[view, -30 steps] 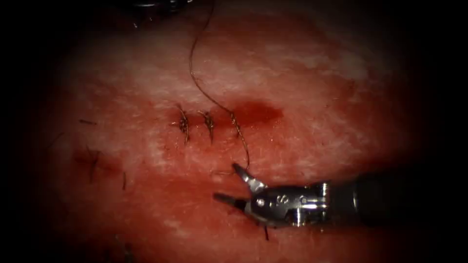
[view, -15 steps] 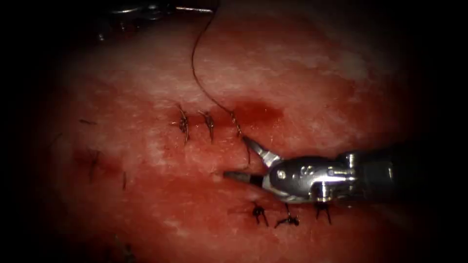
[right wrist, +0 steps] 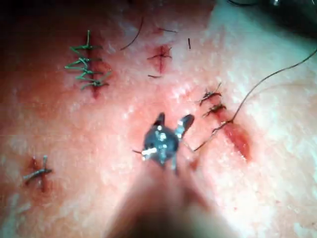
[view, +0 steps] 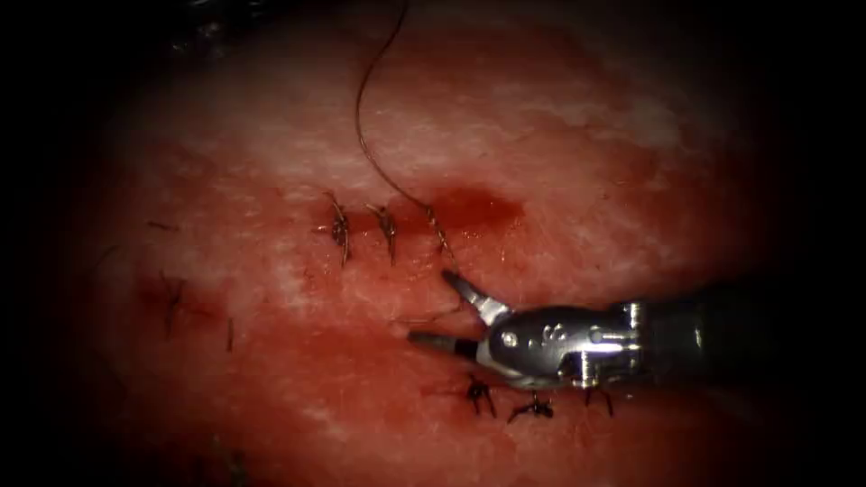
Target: Wound Closure
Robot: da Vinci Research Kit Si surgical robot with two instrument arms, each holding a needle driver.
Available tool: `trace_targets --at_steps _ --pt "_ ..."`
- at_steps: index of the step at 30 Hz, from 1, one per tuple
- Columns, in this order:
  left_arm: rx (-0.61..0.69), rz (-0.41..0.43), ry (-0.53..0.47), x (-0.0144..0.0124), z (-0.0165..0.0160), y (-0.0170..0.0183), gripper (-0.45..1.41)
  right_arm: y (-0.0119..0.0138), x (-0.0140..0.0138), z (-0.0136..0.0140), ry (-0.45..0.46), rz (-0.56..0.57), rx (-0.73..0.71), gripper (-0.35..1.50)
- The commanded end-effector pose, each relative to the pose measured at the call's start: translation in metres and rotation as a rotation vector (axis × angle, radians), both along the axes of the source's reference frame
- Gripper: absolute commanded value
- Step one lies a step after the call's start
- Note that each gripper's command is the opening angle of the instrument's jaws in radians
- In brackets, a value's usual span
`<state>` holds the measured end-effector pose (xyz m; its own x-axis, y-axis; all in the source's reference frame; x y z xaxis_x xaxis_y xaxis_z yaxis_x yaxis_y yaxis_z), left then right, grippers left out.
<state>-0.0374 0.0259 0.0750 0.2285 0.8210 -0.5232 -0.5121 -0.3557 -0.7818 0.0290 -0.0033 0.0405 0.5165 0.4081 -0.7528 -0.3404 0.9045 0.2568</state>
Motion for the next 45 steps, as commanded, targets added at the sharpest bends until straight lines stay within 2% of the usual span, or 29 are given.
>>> trace_targets --at_steps 1,2,3,9,11,13,15,19,25,27,29,31,36,39,45 --pt "0.018 -0.005 -0.013 -0.0009 0.0013 -0.0003 0.71 -0.001 0.0006 0.0005 -0.002 -0.004 0.004 1.25" --pt "0.031 -0.011 -0.024 -0.0013 0.0021 -0.0003 0.69 -0.0011 0.0006 0.0006 -0.004 -0.006 0.004 1.25" --pt "0.049 -0.025 -0.028 -0.0025 0.0044 -0.0004 0.69 -0.0013 0.0007 0.0007 -0.004 -0.007 0.003 1.25" --pt "0.121 -0.005 -0.01 -0.004 0.0089 -0.0002 0.72 -0.0016 0.0008 0.0006 -0.003 -0.008 0.001 1.23" --pt "0.131 0.007 -0.024 -0.004 0.0092 0.0002 0.44 -0.0017 0.0009 0.0006 -0.003 -0.009 0.001 1.23" --pt "0.137 0.032 -0.051 -0.0038 0.009 0.0006 -0.45 -0.0018 0.0011 0.0007 -0.003 -0.008 -0.001 1.23" --pt "0.127 0.019 -0.096 -0.0036 0.0084 0.0017 -0.45 -0.0019 0.0013 0.0008 -0.006 -0.009 -0.001 1.23" --pt "0.039 0.037 -0.122 -0.0034 0.0077 0.0026 -0.45 -0.0019 0.0014 0.0008 -0.006 -0.009 -0.001 1.23" --pt "-0.063 0.067 -0.2 -0.0035 0.0045 -0.0014 -0.45 -0.0004 0.0008 0.0006 -0.01 -0.005 0.006 1.16" --pt "-0.098 0.09 -0.223 -0.0035 0.002 -0.0044 -0.45 0.001 0.0006 0.0003 -0.005 -0.008 0.018 1.11" --pt "-0.123 0.1 -0.243 -0.0036 -0.0008 -0.0075 -0.45 0.0024 0.0007 0.0 0.012 -0.016 0.032 1.03" --pt "-0.134 0.093 -0.269 -0.0042 -0.0038 -0.0102 -0.45 0.0035 0.0016 0.0001 0.045 -0.04 0.06 0.83" --pt "-0.18 0.074 -0.288 -0.0052 -0.0074 -0.0123 -0.45 0.005 0.0047 0.0019 0.077 -0.105 0.119 0.47" --pt "-0.209 0.076 -0.283 -0.0057 -0.009 -0.0129 -0.45 0.0056 0.0066 0.0035 0.103 -0.123 0.158 0.34" --pt "-0.232 0.087 -0.279 -0.0062 -0.0104 -0.0146 -0.45 0.0068 0.009 0.0059 0.146 -0.148 0.22 -0.01"
